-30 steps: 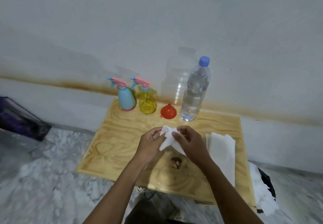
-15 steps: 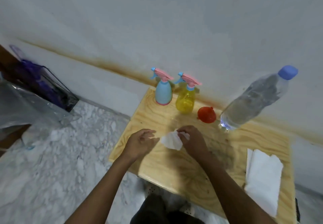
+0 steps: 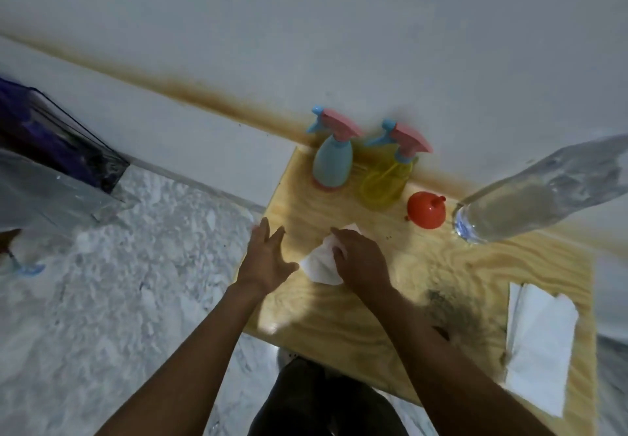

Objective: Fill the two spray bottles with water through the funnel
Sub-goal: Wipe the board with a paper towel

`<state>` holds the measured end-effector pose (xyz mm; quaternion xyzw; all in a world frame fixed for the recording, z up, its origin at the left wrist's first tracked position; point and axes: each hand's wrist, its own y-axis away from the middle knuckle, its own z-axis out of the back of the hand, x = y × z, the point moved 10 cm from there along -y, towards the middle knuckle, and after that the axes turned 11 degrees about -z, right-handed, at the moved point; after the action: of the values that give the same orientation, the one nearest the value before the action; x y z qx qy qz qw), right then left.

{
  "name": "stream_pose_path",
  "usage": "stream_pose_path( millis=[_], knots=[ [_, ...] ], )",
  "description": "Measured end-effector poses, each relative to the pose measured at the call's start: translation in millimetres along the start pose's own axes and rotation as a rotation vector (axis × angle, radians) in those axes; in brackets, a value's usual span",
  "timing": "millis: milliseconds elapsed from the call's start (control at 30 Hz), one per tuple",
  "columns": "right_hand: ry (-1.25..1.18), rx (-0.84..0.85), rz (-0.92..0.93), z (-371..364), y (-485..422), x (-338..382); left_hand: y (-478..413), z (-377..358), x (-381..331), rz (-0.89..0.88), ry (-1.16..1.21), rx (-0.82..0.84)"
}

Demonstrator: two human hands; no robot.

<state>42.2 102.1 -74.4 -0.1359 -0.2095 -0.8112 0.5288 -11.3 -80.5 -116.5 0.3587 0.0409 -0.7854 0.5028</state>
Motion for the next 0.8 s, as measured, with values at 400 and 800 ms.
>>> stream_pose_path(
  millis=[400, 800],
  knots=[
    [0.098, 0.068, -0.038, -44.8, 32.9, -1.5, -4.4, -10.0, 7.4, -0.002, 0.002, -0.012],
    [0.061, 0.042, -0.011, -36.9, 18.0, 15.6, -3.5, -11.1, 11.3, 0.001, 0.030, -0.019]
  ],
)
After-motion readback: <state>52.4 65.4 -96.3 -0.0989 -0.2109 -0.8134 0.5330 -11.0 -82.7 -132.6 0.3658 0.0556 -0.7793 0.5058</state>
